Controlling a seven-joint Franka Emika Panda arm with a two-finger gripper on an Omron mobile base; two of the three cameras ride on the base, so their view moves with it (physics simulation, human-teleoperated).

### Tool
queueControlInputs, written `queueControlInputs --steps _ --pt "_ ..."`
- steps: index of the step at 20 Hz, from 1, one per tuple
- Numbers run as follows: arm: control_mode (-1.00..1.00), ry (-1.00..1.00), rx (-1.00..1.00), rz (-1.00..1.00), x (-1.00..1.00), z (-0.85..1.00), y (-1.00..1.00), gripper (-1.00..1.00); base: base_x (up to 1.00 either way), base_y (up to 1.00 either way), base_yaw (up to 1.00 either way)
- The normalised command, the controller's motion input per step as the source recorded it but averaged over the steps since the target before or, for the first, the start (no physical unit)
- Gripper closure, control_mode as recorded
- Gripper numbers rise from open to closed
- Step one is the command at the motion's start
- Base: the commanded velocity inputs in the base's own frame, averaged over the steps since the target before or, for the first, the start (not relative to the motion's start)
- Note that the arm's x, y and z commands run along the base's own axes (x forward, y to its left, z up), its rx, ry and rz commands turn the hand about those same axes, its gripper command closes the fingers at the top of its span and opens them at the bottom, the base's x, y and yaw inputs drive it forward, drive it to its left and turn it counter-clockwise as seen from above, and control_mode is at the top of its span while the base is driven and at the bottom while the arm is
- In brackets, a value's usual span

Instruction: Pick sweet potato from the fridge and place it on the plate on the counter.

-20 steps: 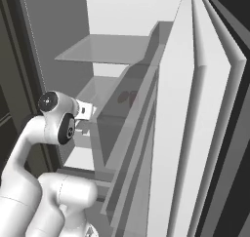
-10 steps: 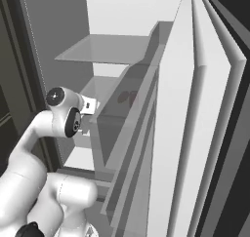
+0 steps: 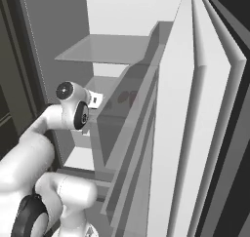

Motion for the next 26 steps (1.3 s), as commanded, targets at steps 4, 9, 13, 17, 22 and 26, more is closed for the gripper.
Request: queueControlInputs --steps 4,9,13,17,22,26 --pt "-1.0 0.0 0.0 -0.06 0.47 -0.13 -0.15 -1.0 0.0 0.0 0.0" --pt "-1.0 0.0 0.0 -0.02 0.34 -0.03 -0.14 -1.0 0.0 0.0 0.0" --pt "-1.0 0.0 0.0 -0.02 0.32 0.0 0.0 -1.0 0.0 0.0 0.0" --pt "-1.0 0.02 0.0 0.0 0.23 0.0 0.0 -1.0 0.0 0.0 0.0" --pt "-1.0 0.01 0.0 0.0 0.21 -0.1 0.0 -1.0 0.0 0.0 0.0" --pt "-1.0 0.0 0.0 0.0 0.18 -0.28 0.0 -1.0 0.0 0.0 0.0"
